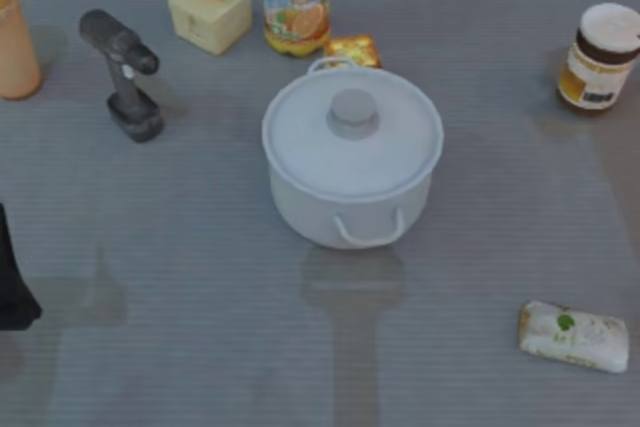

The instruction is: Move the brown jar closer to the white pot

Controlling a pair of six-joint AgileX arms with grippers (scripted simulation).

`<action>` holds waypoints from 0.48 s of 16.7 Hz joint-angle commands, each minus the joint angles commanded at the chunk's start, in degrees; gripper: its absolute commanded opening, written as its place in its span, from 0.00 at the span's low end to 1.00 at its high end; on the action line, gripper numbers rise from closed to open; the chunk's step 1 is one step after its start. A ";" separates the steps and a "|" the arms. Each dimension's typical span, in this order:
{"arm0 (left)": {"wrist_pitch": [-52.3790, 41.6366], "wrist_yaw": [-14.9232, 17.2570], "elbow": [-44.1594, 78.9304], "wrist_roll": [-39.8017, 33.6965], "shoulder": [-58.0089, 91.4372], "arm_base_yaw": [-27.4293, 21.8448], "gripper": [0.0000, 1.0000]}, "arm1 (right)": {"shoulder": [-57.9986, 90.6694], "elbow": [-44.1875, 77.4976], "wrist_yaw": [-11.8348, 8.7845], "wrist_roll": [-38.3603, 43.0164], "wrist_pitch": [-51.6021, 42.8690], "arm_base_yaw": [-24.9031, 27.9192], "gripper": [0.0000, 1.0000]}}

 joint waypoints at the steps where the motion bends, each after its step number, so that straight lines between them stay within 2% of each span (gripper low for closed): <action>1: 0.00 0.00 0.00 0.00 0.00 0.00 1.00 | 6.16 5.68 -0.47 -1.76 -3.42 -0.10 1.00; 8: 0.00 0.00 0.00 0.00 0.00 0.00 1.00 | 43.81 42.29 -3.50 -13.45 -23.84 -0.65 1.00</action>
